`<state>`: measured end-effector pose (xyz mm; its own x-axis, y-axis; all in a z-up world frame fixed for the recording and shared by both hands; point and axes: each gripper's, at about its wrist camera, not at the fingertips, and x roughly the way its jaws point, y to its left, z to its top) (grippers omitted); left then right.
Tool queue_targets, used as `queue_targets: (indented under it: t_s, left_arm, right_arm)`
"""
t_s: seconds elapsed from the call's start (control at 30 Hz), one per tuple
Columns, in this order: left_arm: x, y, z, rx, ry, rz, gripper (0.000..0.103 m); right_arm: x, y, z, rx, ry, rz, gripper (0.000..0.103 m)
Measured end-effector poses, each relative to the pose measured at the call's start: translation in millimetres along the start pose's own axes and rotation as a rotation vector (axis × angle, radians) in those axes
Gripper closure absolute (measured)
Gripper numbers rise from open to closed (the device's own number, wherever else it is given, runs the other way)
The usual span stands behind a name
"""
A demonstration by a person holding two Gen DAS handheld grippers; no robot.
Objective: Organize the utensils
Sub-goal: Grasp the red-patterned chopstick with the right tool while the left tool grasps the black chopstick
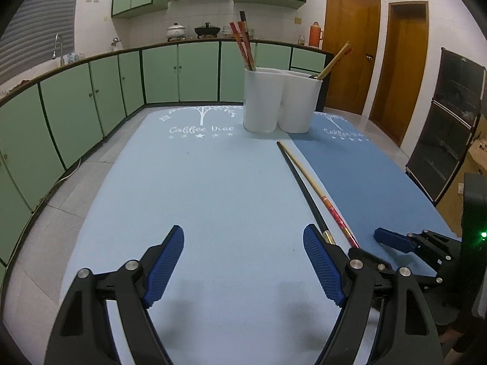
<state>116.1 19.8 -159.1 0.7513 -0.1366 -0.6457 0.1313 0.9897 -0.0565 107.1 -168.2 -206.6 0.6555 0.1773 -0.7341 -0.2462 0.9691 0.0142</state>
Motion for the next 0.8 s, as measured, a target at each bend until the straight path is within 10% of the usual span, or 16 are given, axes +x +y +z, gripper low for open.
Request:
queue_targets:
  t_s: [0.13, 0.57, 0.8]
  left_arm:
    - [2.4, -3.5, -0.8, 0.0, 0.008, 0.002, 0.024]
    - [18.6, -42.8, -13.3, 0.026, 0.052, -0.046, 0.026]
    - [33.8, -68.5, -23.7, 0.023, 0.104, -0.073, 0.047]
  right_arm:
    - [-1.2, -0.4, 0.2, 0.011, -0.01, 0.032, 0.097]
    - [-12.0, -54.3, -5.1, 0.153, -0.016, -0.047, 0.098]
    - [-19.9, -75.7, -6.5, 0.186, -0.034, -0.062, 0.098]
